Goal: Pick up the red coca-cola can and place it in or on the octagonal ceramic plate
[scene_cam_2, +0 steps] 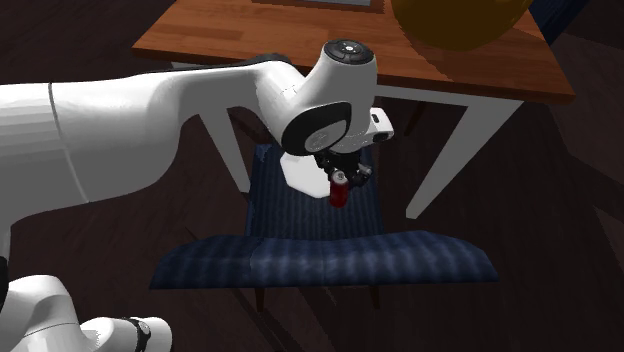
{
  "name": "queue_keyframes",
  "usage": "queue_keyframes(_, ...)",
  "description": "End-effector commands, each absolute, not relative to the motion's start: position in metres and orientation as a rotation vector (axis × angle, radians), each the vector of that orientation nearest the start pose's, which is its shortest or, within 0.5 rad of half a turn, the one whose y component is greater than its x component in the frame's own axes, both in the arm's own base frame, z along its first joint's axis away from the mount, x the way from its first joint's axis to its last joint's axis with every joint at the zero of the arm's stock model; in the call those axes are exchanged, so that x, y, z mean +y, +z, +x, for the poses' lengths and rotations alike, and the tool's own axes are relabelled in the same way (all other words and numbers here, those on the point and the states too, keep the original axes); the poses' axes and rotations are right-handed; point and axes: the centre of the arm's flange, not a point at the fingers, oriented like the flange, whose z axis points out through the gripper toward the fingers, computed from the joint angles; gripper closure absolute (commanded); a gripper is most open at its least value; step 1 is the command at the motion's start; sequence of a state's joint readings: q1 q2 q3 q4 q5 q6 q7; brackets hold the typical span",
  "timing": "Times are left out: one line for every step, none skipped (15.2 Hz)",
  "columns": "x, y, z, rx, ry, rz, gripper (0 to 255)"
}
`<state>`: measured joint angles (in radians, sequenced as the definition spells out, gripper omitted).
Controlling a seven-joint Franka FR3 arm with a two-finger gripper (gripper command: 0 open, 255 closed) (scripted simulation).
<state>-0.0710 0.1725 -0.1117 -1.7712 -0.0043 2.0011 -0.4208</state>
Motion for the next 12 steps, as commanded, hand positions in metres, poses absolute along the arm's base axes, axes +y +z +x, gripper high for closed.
queue_keyframes(-0.110, 0.477, 0.607, -0.384, -0.078, -3.157, 255)
queue_keyframes(-0.110, 0.482, 0.607, -0.384, -0.078, -3.157, 255)
queue_keyframes(-0.110, 0.488, 0.607, -0.384, -0.078, -3.157, 255)
queue_keyframes(-0.110, 0.493, 0.607, -0.384, -0.078, -3.157, 255)
queue_keyframes(-0.110, 0.498, 0.607, -0.384, -0.078, -3.157, 255)
queue_keyframes(-0.110, 0.504, 0.607, -0.384, -0.078, -3.157, 255)
queue_keyframes(-0.110, 0.509, 0.607, -0.384, -0.078, -3.157, 255)
queue_keyframes(-0.110, 0.514, 0.607, -0.384, -0.078, -3.157, 255)
queue_keyframes(-0.110, 0.515, 0.607, -0.384, -0.078, -3.157, 255)
queue_keyframes(-0.098, 0.518, 0.613, -0.384, -0.078, -3.157, 255)
queue_keyframes(-0.087, 0.521, 0.619, -0.384, -0.078, -3.157, 255)
queue_keyframes(-0.075, 0.524, 0.625, -0.384, -0.078, -3.157, 255)
